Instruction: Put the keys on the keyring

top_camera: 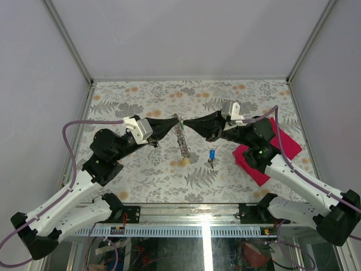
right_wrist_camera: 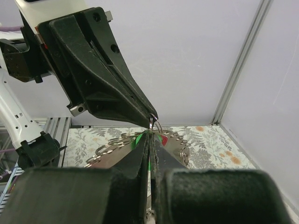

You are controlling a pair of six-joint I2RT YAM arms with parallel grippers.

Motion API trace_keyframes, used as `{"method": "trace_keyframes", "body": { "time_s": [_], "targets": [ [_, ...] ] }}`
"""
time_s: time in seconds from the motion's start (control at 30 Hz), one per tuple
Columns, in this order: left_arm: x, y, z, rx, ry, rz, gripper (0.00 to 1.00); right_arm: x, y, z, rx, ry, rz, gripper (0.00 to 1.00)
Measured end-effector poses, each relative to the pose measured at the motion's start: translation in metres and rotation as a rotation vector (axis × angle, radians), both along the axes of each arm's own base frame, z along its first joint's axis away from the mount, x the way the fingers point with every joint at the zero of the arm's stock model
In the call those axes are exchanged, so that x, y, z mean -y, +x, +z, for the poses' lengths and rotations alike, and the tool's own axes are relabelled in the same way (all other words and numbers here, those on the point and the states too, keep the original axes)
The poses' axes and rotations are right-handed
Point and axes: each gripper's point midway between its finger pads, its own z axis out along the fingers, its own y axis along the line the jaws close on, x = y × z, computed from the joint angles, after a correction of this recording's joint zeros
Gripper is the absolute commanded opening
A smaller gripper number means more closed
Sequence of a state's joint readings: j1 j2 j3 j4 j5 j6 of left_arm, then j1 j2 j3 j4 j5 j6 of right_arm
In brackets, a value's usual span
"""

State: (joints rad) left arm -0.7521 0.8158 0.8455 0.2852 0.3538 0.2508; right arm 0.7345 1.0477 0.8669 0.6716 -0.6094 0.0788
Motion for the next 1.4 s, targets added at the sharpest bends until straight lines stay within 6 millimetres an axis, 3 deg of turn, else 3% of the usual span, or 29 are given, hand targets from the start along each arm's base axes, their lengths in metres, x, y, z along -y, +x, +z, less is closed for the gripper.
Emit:
{"method": "trace_keyframes", "body": {
  "time_s": [0.87,1.4],
  "targets": [
    [-0.001,-0.001,0.002,0.004,-0.003,0.0,0.0,-0.004,0.008,0.0,-0.041,0.008,-0.038,0.0],
    [-0.003,-0.003,0.004,0.013,-0.004,0.001,0.0,-0.003,0.011,0.002,-0.159,0.049,-0.045,0.0]
  ]
}}
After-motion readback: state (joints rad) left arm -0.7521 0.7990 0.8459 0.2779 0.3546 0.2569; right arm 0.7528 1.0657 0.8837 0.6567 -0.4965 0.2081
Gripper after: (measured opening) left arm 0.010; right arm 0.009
